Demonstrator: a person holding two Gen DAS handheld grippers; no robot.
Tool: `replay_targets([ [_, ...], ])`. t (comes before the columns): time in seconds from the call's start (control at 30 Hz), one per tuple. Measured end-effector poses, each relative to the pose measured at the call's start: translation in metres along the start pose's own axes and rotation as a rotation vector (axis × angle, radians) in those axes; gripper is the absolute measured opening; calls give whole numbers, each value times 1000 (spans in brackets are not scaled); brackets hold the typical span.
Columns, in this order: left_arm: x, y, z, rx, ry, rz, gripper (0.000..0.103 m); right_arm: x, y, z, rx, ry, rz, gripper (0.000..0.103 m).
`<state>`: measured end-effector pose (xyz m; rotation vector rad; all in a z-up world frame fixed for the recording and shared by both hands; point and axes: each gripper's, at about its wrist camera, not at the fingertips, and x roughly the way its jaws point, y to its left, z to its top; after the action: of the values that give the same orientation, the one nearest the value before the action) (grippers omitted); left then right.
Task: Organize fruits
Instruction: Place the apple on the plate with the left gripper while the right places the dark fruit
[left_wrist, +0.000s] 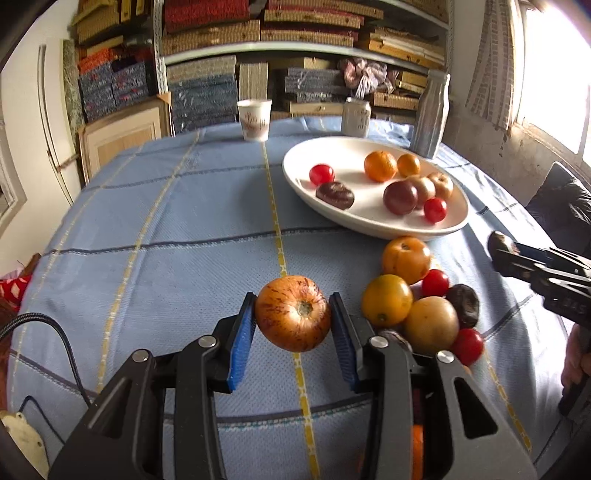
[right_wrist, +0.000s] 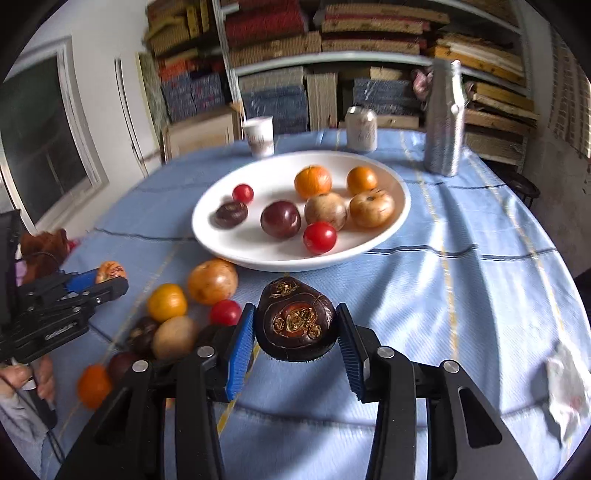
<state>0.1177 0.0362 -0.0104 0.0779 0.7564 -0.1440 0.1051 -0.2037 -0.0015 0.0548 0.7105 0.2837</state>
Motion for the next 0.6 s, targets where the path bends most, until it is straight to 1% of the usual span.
replay_targets([
  [0.07, -14, 2, -4, -6, -22, -7, 39, -24, -5, -9, 18, -49, 17, 44],
  [0.17, -36, 11, -9, -40, -49, -33, 39, -54, -12, -19, 24, -112, 9, 44],
  [0.27, -56, 21, -2, -61, -69, -45, 39, -77, -23, -14, 41, -152, 21, 44],
  [0.4, -78, 22, 29, -27, -117, 1, 39, -112, -31, 15, 35, -238, 22, 44],
  [0.5, -89, 16, 62, -2, -153, 10, 39, -139, -35, 42, 28, -308, 18, 44],
  [0.6, -91, 5, 94, 26, -180, 13, 39, -159, -34, 70, 4, -371, 11, 44],
])
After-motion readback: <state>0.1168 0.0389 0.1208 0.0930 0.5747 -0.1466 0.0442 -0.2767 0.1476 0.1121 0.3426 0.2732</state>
